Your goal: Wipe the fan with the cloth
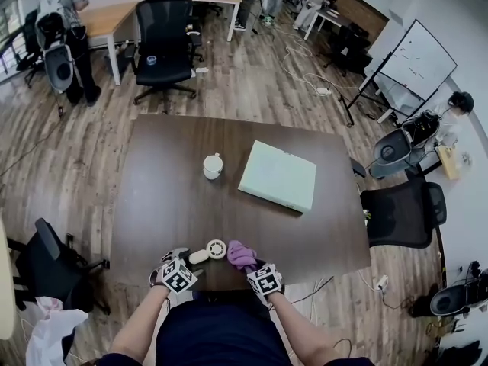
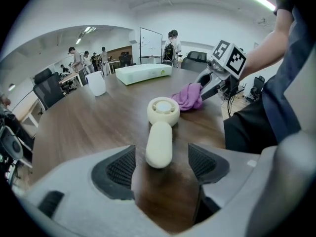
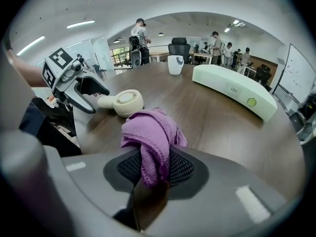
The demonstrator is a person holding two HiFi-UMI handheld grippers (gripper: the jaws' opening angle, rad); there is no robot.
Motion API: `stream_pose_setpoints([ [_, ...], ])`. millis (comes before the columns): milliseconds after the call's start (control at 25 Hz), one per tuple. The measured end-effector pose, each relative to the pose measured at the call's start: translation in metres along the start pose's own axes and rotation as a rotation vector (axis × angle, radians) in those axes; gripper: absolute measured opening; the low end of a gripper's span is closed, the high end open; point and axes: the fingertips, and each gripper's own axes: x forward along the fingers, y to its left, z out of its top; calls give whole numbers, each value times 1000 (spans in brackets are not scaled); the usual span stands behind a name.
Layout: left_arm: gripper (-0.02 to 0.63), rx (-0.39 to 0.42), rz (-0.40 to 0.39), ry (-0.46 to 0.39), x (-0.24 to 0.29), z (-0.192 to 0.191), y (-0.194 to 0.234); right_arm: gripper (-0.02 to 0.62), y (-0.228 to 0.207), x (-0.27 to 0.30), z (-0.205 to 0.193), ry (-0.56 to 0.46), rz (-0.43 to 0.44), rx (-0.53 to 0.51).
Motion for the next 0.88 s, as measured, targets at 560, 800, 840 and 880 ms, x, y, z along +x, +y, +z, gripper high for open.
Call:
stream_pose_setpoints([
  [560,387,139,-96,138,56,64,-3,118,0,2,0,-35,43,64],
  [800,391,198,-130,215,67,64,-5,118,-1,6,0,-65,39,81],
  [840,390,213,-137,226,69,65,-7,118,-3,6,0,-74,41,88],
  [880,390,228,-142,241,71,66,-8,118,-4,6,0,-79,44,95],
])
